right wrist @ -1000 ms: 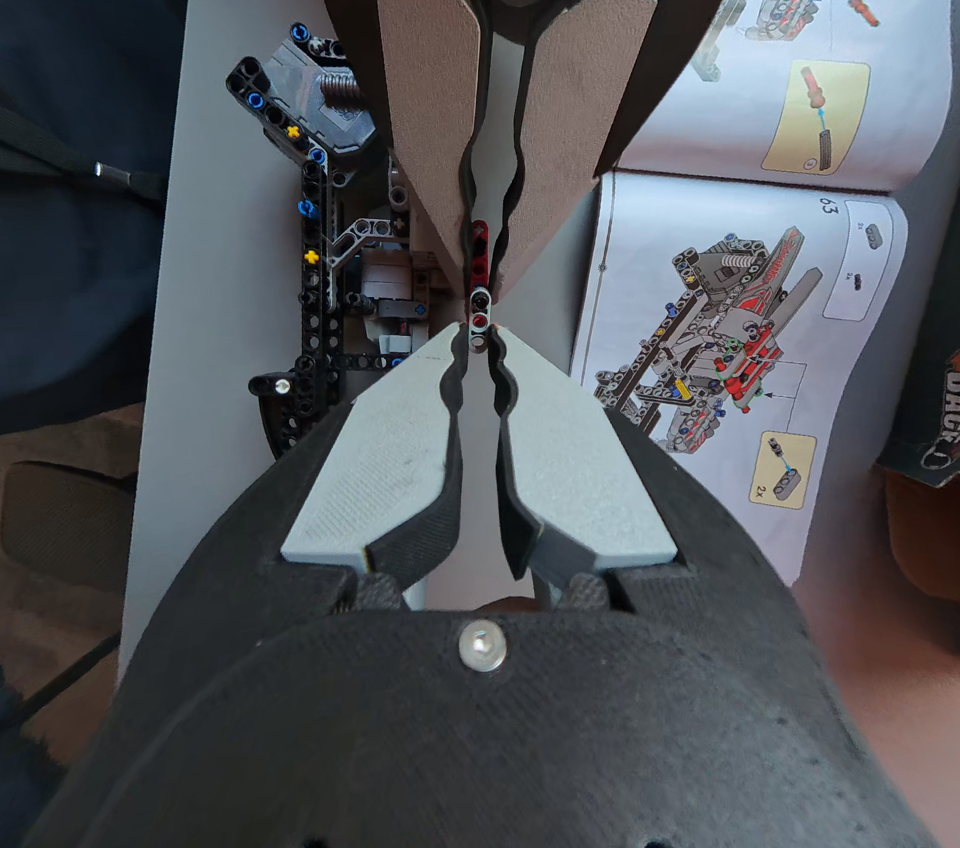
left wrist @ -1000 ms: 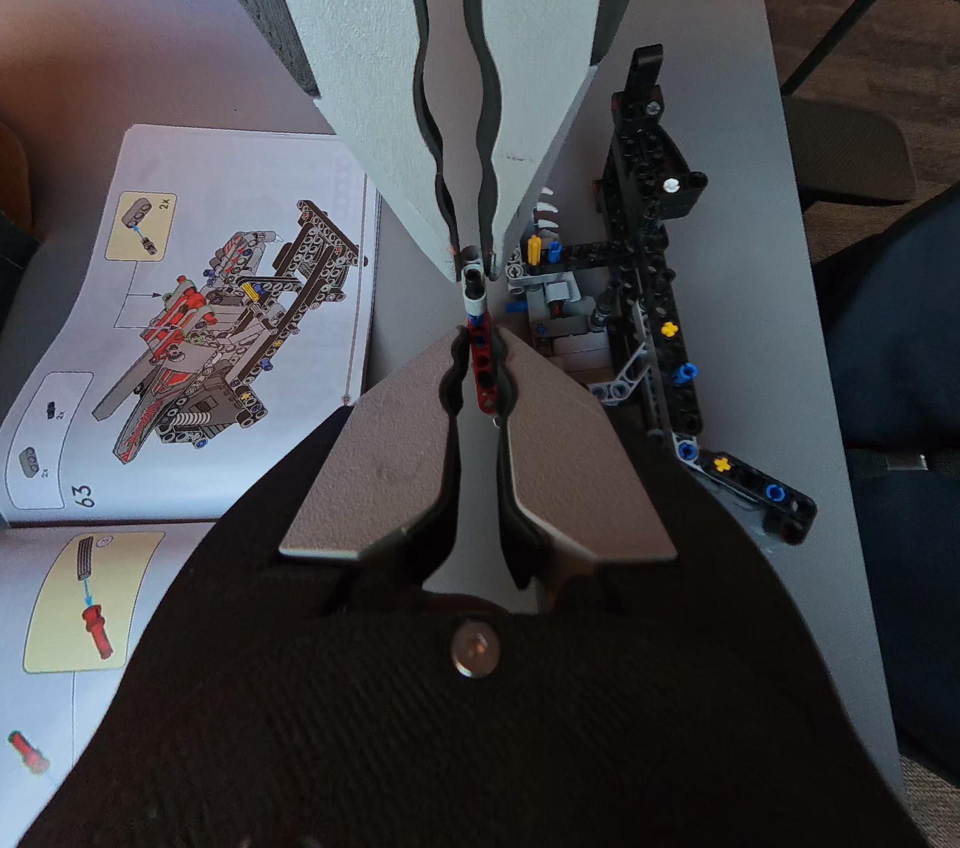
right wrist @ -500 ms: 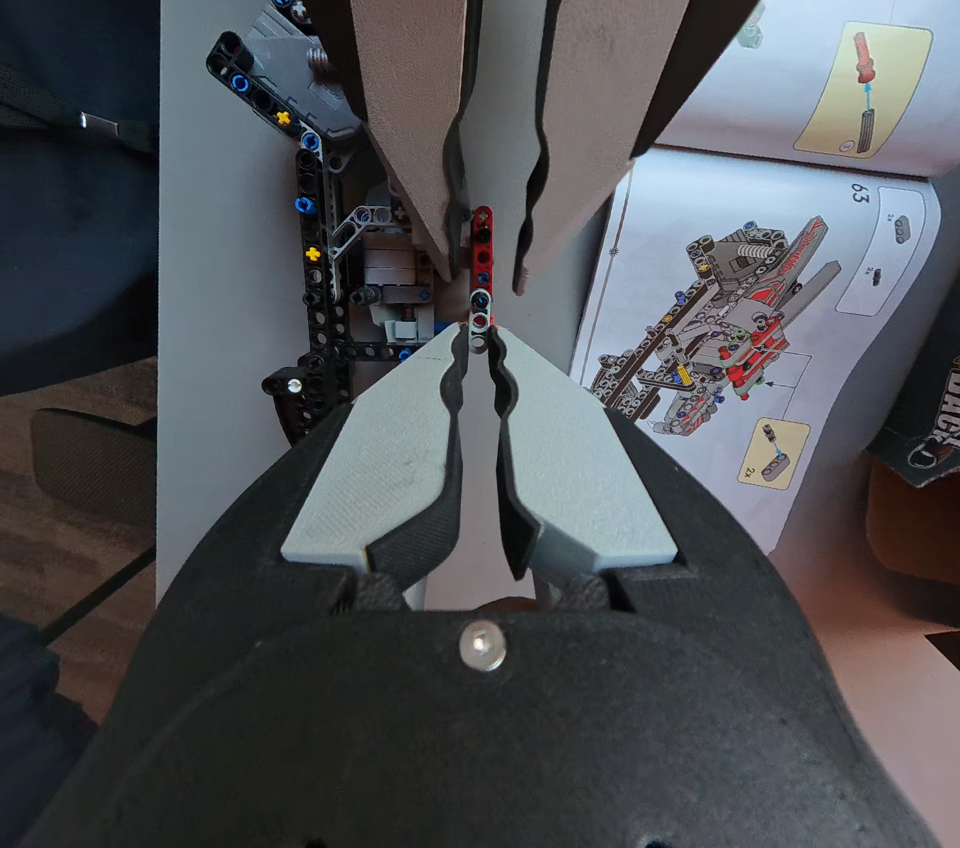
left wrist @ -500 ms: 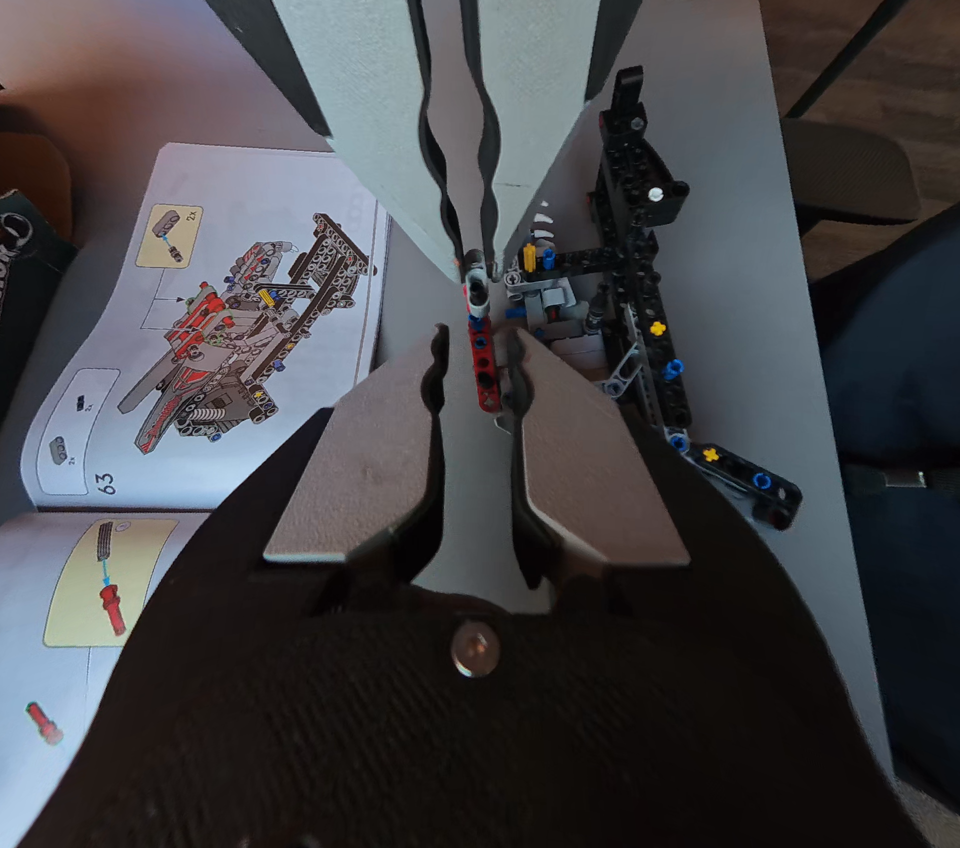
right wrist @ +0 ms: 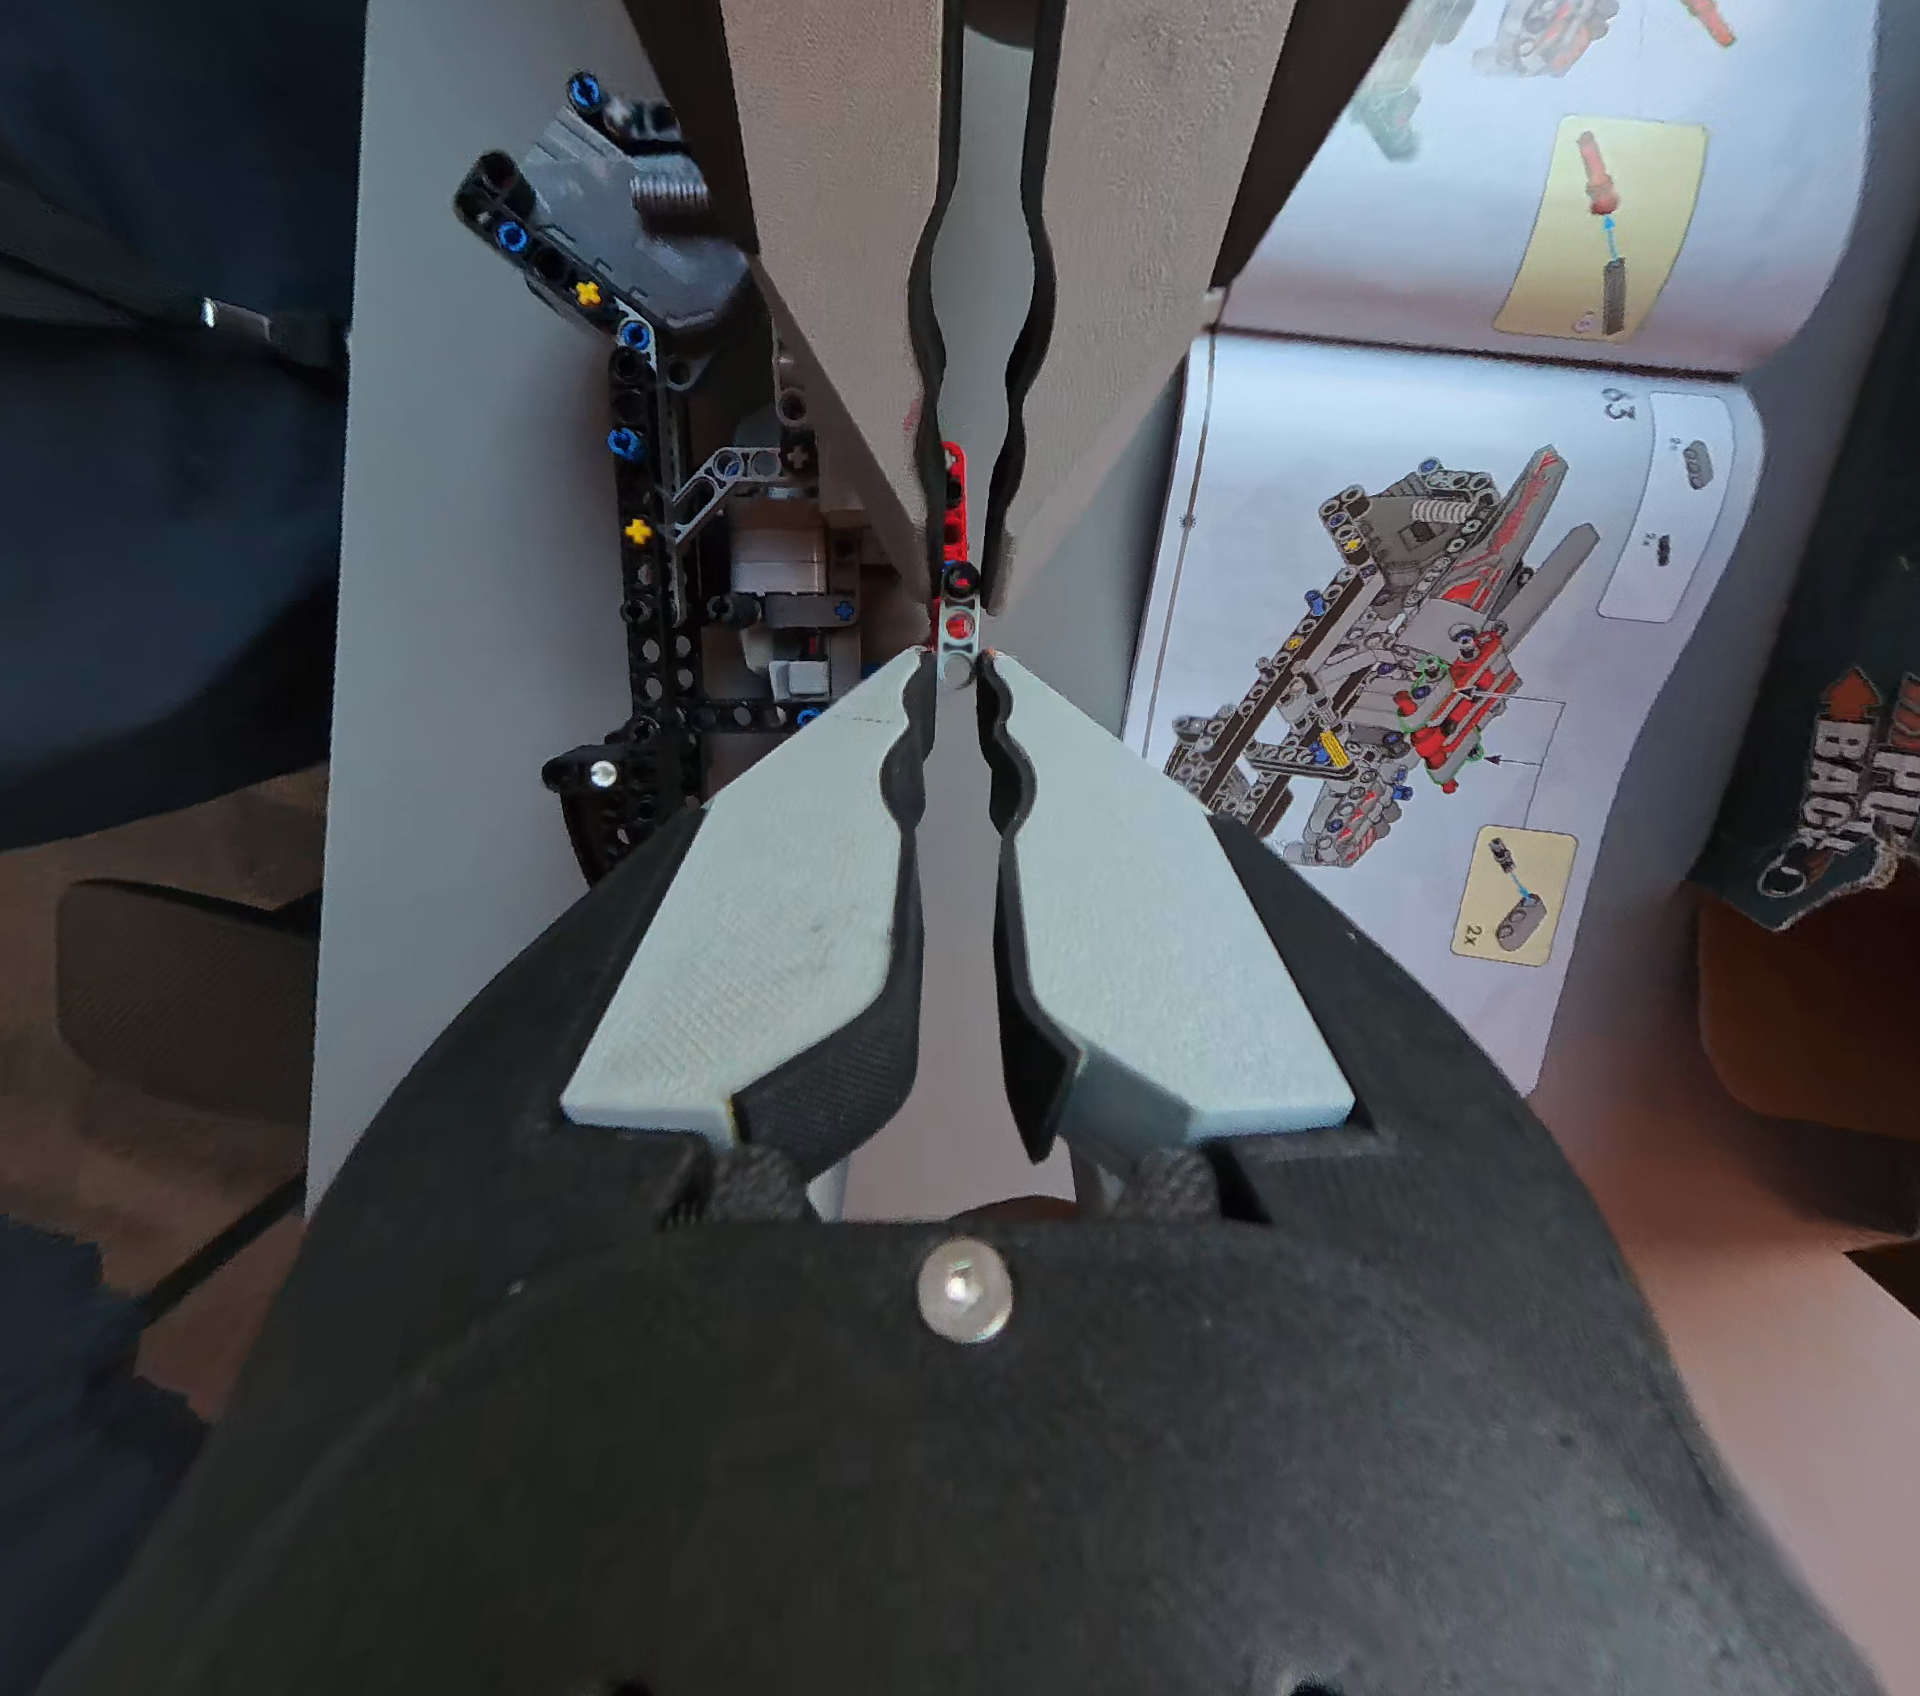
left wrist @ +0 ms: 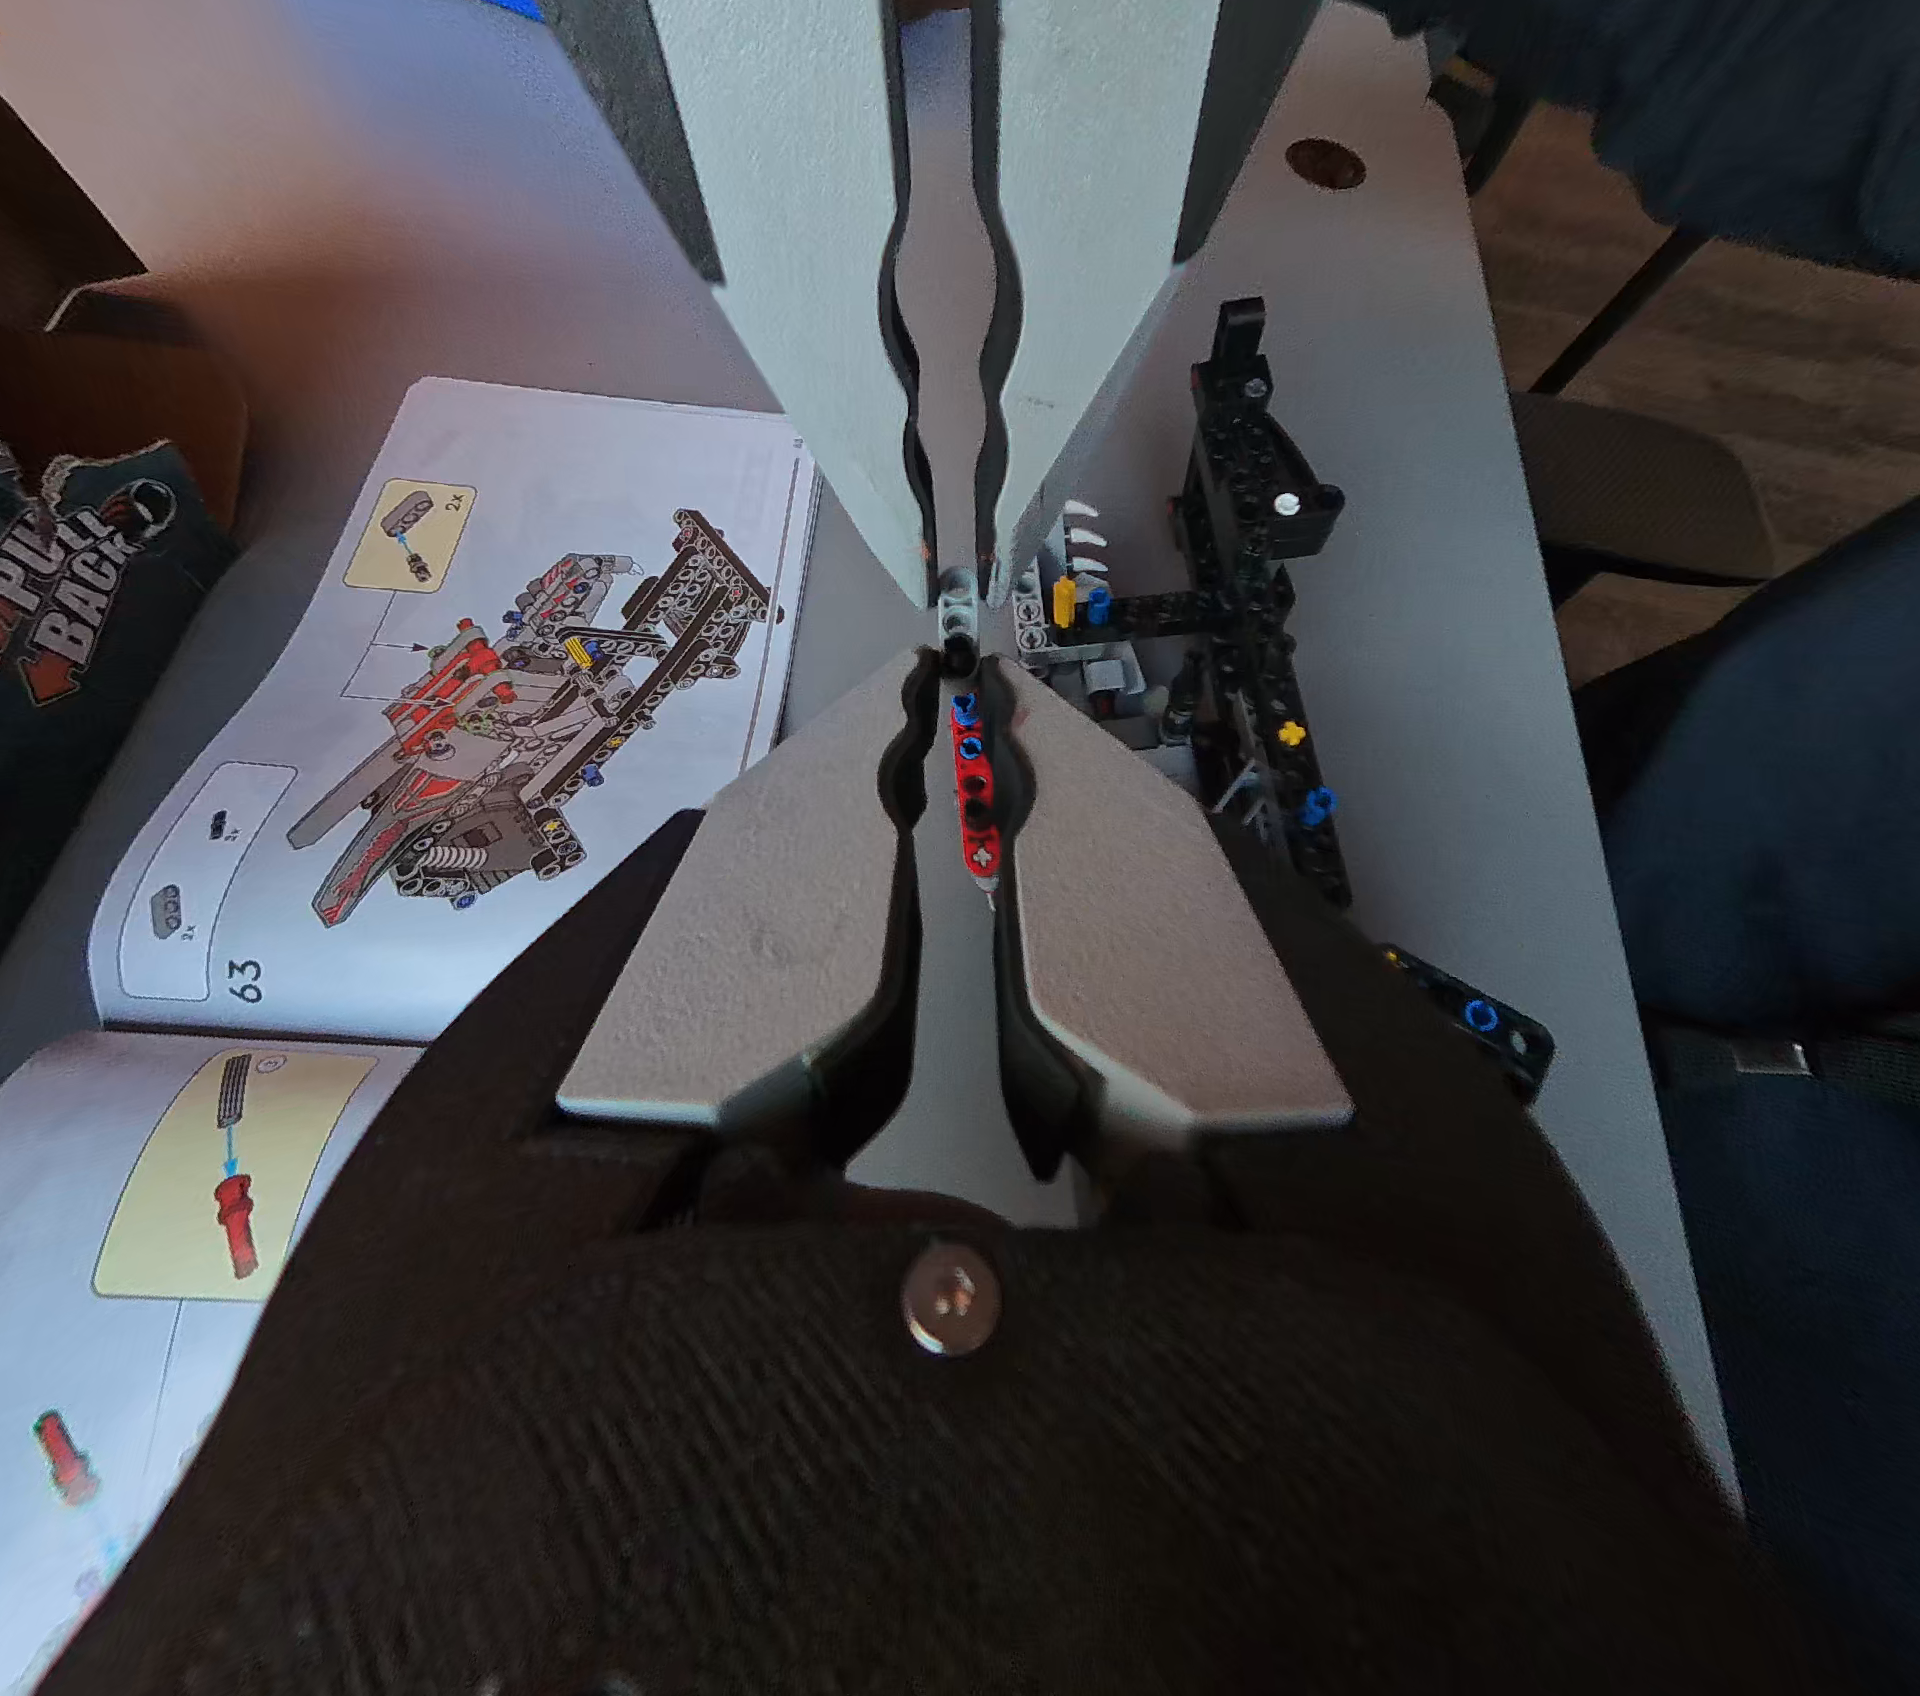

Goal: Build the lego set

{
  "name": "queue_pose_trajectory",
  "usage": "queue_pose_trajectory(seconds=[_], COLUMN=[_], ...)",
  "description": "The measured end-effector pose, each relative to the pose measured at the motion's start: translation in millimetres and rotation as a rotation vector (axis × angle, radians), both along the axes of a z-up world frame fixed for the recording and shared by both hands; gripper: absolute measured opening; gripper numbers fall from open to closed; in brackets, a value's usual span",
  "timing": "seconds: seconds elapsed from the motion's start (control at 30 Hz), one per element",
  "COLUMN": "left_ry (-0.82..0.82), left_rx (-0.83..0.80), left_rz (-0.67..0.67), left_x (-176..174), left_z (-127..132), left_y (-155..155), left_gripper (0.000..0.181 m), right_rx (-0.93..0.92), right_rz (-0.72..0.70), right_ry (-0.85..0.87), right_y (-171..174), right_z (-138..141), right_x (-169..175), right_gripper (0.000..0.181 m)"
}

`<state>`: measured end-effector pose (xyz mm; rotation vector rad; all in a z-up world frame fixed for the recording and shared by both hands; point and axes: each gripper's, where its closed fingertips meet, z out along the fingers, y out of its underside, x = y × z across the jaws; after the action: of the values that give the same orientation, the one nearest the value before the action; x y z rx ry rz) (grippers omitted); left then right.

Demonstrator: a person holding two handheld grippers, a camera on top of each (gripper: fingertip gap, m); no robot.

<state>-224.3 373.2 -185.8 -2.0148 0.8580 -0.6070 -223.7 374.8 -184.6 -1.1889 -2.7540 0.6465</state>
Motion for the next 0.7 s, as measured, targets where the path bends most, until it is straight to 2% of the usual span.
queue_pose_trajectory(seconds=[0.4,0.7], left_ry=[-0.010,-0.010], left_rx=[-0.004,-0.025], left_rz=[0.019,0.035], left_x=[1.2,0.9], left_z=[0.0,-2.5], left_y=[-0.3,2.8], left_gripper=[0.004,0.005], right_rx=[-0.191,-0.244], right_rz=[-0.090,-0.081], right_ry=[0.290,0.319], right_y=[-0.1,2.4], right_z=[3.8,-0.5], right_x=[-0.6,-1.5], right_gripper=[0.003,0.005])
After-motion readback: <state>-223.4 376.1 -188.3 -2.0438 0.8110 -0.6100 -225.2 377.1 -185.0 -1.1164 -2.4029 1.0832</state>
